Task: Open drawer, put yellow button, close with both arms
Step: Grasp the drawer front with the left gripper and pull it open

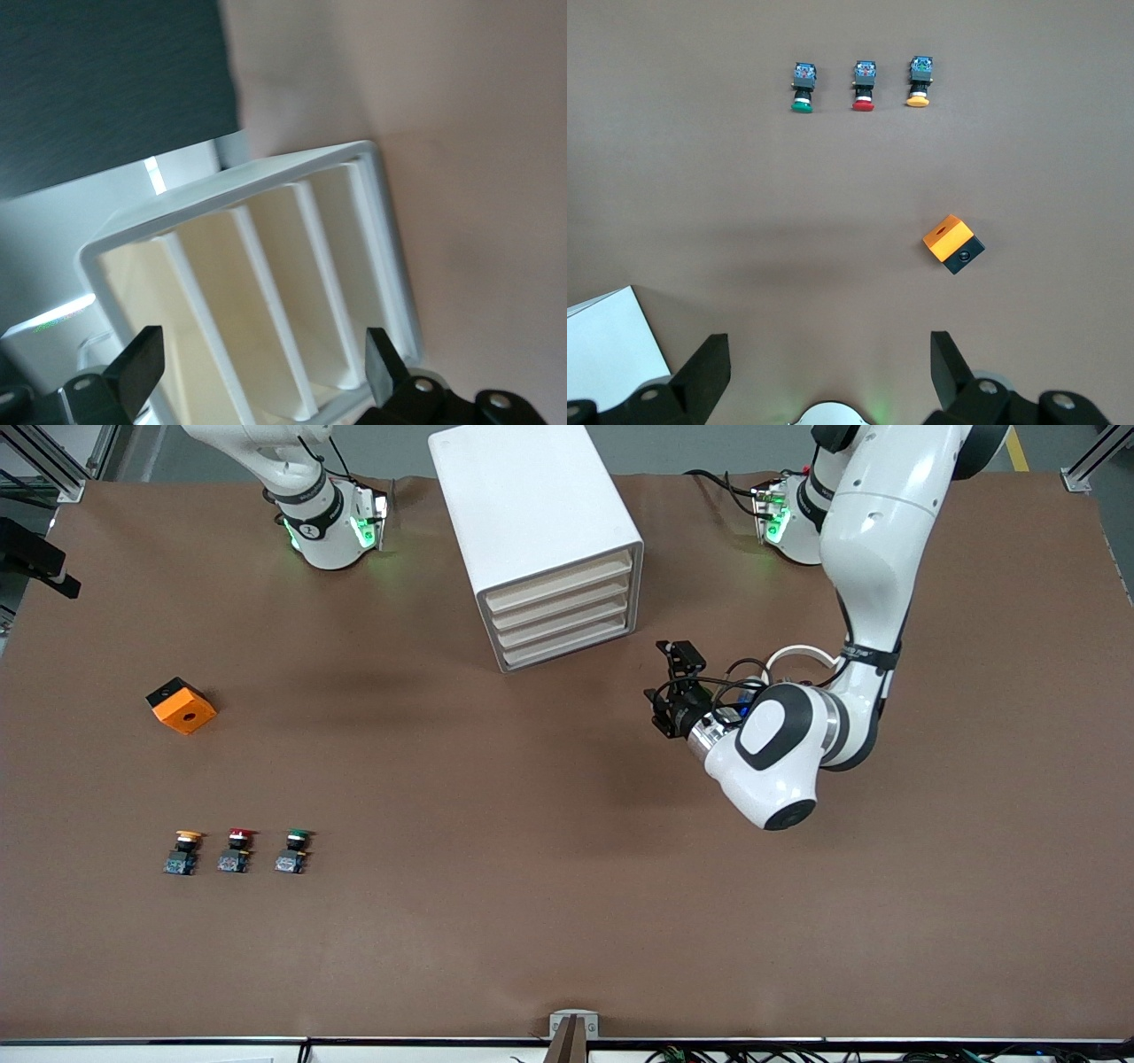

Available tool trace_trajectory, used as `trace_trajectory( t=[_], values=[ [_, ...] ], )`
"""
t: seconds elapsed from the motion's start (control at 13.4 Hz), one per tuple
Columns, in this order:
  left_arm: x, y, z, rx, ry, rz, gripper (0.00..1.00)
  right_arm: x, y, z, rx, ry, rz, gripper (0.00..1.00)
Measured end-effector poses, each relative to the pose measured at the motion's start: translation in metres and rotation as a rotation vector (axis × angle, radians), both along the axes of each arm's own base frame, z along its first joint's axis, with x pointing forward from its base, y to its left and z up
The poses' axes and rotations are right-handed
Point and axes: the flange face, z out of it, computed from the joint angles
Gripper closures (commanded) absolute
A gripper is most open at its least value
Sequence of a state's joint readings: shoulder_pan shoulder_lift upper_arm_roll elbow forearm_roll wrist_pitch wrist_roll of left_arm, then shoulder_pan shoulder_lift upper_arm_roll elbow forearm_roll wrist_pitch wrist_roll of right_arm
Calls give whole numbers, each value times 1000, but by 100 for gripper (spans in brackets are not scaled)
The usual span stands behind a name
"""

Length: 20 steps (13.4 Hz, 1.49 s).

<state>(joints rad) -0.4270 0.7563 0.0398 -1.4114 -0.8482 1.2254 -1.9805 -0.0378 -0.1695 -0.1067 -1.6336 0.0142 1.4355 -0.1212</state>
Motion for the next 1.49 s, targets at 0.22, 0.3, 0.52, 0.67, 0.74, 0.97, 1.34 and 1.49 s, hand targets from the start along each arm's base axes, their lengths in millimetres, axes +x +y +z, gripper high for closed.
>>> trace_trajectory(
  t=[0.22, 0.3, 0.52, 0.67, 0.74, 0.97, 1.34, 1.49],
  values=[
    [-23, -28, -14, 42, 167, 3, 0, 0, 0, 0, 0, 0, 0, 0],
    [-34, -40, -15, 51, 217, -16, 0, 0, 0, 0, 0, 0, 0, 0],
    [-64, -69, -20, 79, 305, -86, 17, 0, 0, 0, 0, 0, 0, 0],
    [-76, -78, -25, 93, 330, -118, 35, 0, 0, 0, 0, 0, 0, 0],
    [-79, -80, -28, 97, 339, -126, 41, 0, 0, 0, 0, 0, 0, 0],
    [-87, -86, -35, 99, 363, -143, 47, 0, 0, 0, 0, -1, 0, 0],
    [-121, -110, -46, 120, 399, -209, 58, 14, -7, -24, 1, 56, -15, 0],
    [-134, -119, -45, 125, 410, -244, 78, 37, -18, -60, 1, 104, -34, 0]
  ],
)
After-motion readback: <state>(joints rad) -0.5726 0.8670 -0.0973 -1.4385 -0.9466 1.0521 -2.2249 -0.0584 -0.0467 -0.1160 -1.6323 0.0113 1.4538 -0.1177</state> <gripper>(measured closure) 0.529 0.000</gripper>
